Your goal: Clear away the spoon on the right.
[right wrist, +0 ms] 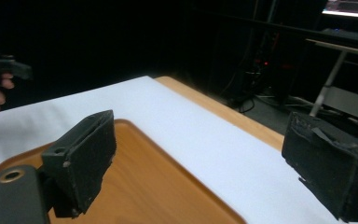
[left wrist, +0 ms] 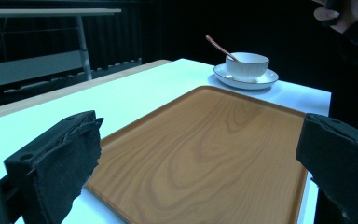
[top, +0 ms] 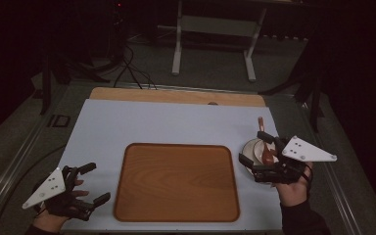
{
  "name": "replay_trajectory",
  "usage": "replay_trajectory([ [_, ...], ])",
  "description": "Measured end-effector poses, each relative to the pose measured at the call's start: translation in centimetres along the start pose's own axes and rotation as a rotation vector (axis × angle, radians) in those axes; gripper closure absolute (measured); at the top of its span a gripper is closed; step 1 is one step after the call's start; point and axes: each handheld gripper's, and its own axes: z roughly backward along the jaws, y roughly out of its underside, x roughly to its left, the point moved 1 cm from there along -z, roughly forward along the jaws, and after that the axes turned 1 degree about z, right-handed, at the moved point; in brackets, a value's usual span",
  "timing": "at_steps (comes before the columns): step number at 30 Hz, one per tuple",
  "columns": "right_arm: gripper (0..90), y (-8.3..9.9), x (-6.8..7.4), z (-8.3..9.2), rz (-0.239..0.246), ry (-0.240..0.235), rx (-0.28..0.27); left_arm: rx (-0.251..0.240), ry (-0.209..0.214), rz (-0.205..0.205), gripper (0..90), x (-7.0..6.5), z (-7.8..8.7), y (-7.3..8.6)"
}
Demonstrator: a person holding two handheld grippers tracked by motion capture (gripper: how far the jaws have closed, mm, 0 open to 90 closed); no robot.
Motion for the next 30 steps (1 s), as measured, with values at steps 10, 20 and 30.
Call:
replay_trajectory([
  [10,9.7,-1.1,-2.4,-0.2,-0.008,0.055,-0.001,0.0,0.002,0.001,0.0,-0.1,-0.1,0.0],
  [20,9.8,-1.3,-5.6,-1.3,-0.033,0.132,0.029,0.001,0.005,0.003,0.0,0.0,-0.1,0.1],
  [30,12.2,0.8,-9.4,-3.2,-0.113,0.223,0.105,0.002,0.008,0.004,0.0,0.0,-0.1,0.1],
])
